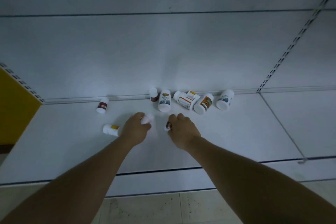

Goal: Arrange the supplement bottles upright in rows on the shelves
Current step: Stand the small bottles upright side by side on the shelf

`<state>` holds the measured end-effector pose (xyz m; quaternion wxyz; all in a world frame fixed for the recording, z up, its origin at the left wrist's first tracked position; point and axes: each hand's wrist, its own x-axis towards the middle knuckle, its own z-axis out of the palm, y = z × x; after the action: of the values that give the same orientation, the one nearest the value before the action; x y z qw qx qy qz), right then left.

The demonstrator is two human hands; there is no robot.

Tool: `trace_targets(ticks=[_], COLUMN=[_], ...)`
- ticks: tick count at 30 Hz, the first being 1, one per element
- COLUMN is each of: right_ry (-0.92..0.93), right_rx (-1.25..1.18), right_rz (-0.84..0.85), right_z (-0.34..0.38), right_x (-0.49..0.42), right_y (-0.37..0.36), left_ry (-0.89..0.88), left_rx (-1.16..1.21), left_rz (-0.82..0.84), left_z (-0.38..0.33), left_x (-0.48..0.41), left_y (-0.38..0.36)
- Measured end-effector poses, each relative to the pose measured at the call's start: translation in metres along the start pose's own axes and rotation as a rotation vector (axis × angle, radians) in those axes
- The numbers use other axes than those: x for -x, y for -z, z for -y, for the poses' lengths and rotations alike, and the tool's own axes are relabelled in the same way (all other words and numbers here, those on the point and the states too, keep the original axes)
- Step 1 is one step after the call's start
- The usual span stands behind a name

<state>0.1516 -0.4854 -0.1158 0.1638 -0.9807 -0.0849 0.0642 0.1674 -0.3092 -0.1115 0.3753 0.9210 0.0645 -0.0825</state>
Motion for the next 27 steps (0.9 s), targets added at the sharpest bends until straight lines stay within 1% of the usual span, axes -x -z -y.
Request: trace_targets(ticks=[2, 3, 4, 6, 8, 9, 11, 12, 14, 16, 18, 22, 25, 27], right_ry=[-0.134, -0.179, -0.200, -0.194, -0.168, -0.141, -0.088, -0.068, -0.047, 0.007, 0.071, 0.265, 0.403, 0.450], right_rx=[-0.322, -0.487, -0.621, -0.862, -1.070, -1.134, -1.247, -1.334, -1.527, -1.631, -1.682, -1.811, -1.787, -1.752], right_rz=[-0.012, -0.049, -0.085, -0.143, -0.173, -0.181, -0.169, -0.147, -0.056, 0.008, 0.025, 0.021, -0.053, -0.118], right_z=[0.001, 0.003, 0.004, 0.011, 0.021, 0.026, 0.034, 0.036, 0.043, 0.048, 0.057, 0.087, 0.115, 0.131], right_x=[0.020, 0.030, 0.043, 0.071, 0.102, 0.116, 0.143, 0.155, 0.181, 0.204, 0.222, 0.245, 0.250, 0.249], right_y=[0.021, 0.036, 0.052, 0.092, 0.135, 0.155, 0.191, 0.207, 0.236, 0.260, 0.285, 0.333, 0.367, 0.386], left_ry=[0.210, 0.282, 0.327, 0.350, 0.322, 0.280, 0.166, 0.110, 0.020, -0.067, -0.136, -0.306, -0.442, -0.520], left_rx=[0.569, 0.826, 1.024, 1.265, 1.393, 1.440, 1.461, 1.450, 1.412, 1.368, 1.314, 1.231, 1.187, 1.115], left_rz=[0.069, 0.093, 0.110, 0.141, 0.176, 0.193, 0.201, 0.180, 0.127, 0.080, 0.060, 0.076, 0.098, 0.087], left_z=[-0.028, -0.044, -0.060, -0.091, -0.121, -0.136, -0.165, -0.179, -0.203, -0.220, -0.234, -0.259, -0.277, -0.285], left_x=[0.029, 0.045, 0.065, 0.106, 0.147, 0.166, 0.200, 0.214, 0.241, 0.265, 0.284, 0.310, 0.321, 0.325], left_y=[0.013, 0.022, 0.031, 0.051, 0.067, 0.075, 0.090, 0.098, 0.114, 0.130, 0.148, 0.187, 0.219, 0.237])
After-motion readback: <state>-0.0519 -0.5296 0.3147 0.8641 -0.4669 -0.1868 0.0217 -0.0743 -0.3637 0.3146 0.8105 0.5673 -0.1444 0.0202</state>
